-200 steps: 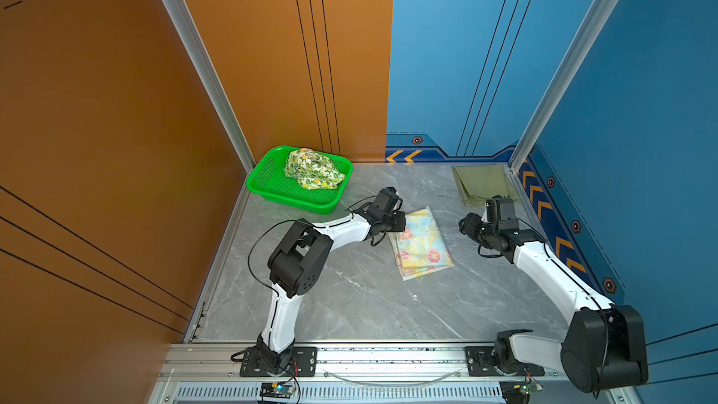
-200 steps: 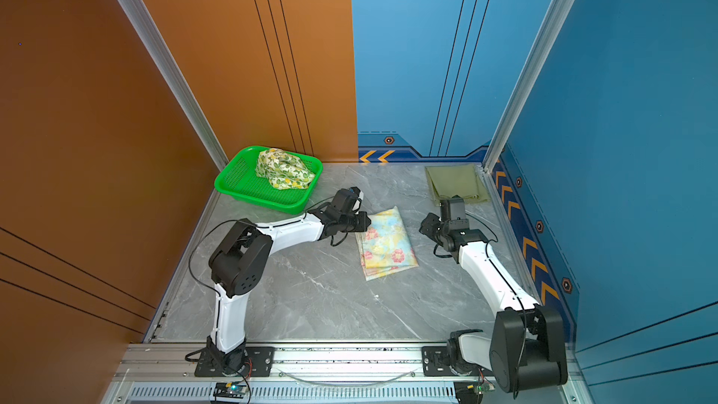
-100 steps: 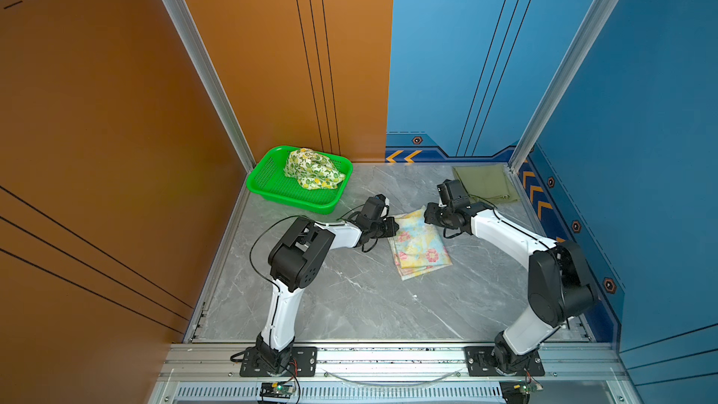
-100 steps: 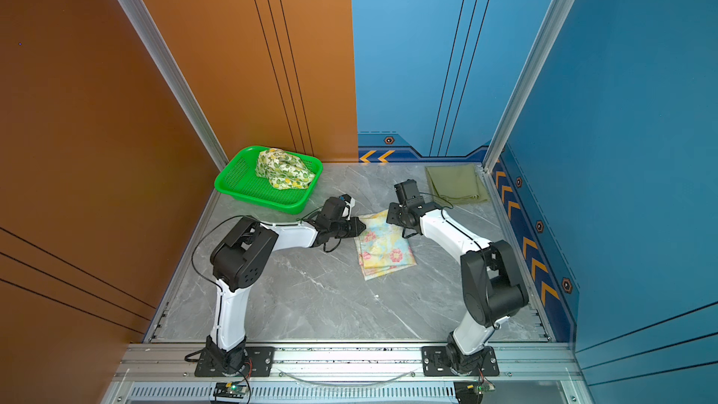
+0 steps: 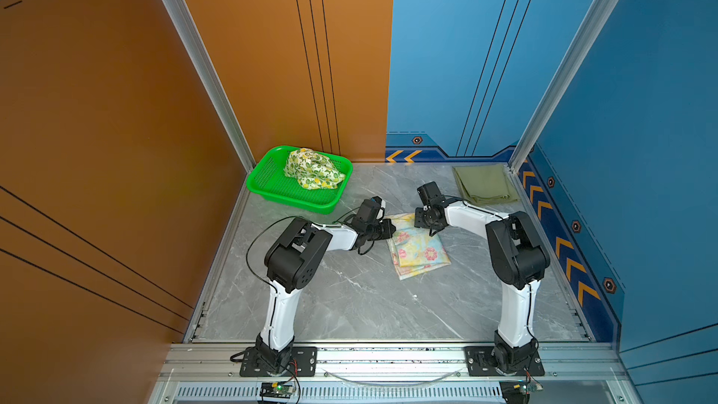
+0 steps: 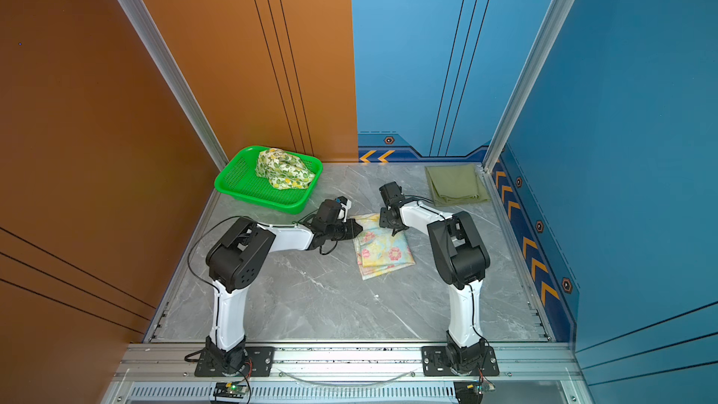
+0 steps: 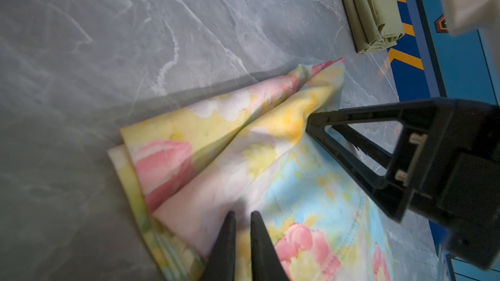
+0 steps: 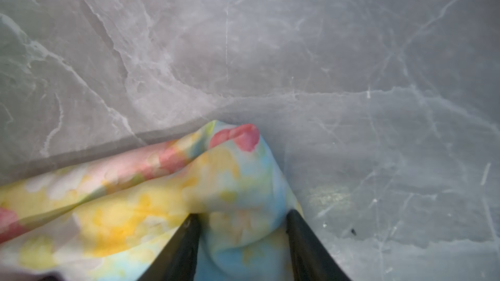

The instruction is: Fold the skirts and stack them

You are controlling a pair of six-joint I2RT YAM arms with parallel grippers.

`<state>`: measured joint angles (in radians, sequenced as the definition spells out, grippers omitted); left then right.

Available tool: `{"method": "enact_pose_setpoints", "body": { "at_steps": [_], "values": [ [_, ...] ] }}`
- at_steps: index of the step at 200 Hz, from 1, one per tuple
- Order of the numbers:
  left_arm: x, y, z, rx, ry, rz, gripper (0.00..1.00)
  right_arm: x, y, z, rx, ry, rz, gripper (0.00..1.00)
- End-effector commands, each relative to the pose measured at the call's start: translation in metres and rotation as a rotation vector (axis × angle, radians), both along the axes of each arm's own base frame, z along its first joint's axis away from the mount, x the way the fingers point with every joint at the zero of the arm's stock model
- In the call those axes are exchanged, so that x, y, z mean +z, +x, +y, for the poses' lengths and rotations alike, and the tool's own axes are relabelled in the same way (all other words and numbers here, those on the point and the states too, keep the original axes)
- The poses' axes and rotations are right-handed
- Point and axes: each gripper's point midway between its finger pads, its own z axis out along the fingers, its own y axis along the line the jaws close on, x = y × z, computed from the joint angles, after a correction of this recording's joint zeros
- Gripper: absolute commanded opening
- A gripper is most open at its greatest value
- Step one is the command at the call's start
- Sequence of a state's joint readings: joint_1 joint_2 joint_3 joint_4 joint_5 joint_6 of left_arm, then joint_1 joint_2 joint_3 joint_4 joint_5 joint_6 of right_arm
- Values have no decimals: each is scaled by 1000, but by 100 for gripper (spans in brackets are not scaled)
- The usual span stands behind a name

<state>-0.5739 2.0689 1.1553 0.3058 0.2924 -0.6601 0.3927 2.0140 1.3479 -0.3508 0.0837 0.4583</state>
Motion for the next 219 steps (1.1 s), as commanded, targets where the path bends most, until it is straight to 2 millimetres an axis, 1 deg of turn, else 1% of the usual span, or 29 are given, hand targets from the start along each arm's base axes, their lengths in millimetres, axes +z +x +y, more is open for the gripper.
{"method": "enact_pose_setpoints", "body": {
  "at_steps": [1, 18, 33, 43, 52, 60, 75, 102, 143, 158, 173, 191, 206, 219],
  "values": [
    [-31, -21, 23, 32, 79, 120, 14, 20, -11, -11, 14, -57, -3, 54],
    [-32, -23, 22, 33, 79, 125, 14, 50, -13, -12, 19, -46, -49, 54],
    [-31, -25, 19, 29, 79, 125, 14, 71, -22, -13, 22, -44, -80, 55],
    [-32, -27, 18, 27, 81, 125, 14, 79, -32, -15, 24, -49, -90, 55],
    [-32, -27, 17, 26, 83, 124, 14, 81, -43, -16, 22, -47, -92, 55],
    [-33, -28, 17, 26, 84, 125, 14, 79, -54, -17, 18, -43, -83, 56],
    [-34, -29, 15, 24, 84, 130, 14, 68, -72, -19, 11, -24, -57, 56],
    [-33, -30, 14, 19, 80, 130, 14, 36, -100, -18, 19, -19, 12, 56],
    [-31, -31, 15, 20, 82, 126, 14, -5, -128, -14, 29, -7, 111, 55],
    [-32, -31, 15, 20, 82, 129, 14, -13, -133, -13, 39, -20, 142, 55],
    [-32, -31, 15, 19, 81, 130, 14, -9, -131, -13, 45, -20, 138, 55],
    [-27, -31, 14, 17, 75, 124, 14, 11, -125, -13, 42, -4, 100, 55],
    [-18, -29, 13, 15, 67, 111, 14, 29, -121, -12, 35, 20, 62, 56],
    [-5, -28, 10, 8, 56, 87, 16, 43, -121, -13, 20, 44, 33, 58]
  ]
}}
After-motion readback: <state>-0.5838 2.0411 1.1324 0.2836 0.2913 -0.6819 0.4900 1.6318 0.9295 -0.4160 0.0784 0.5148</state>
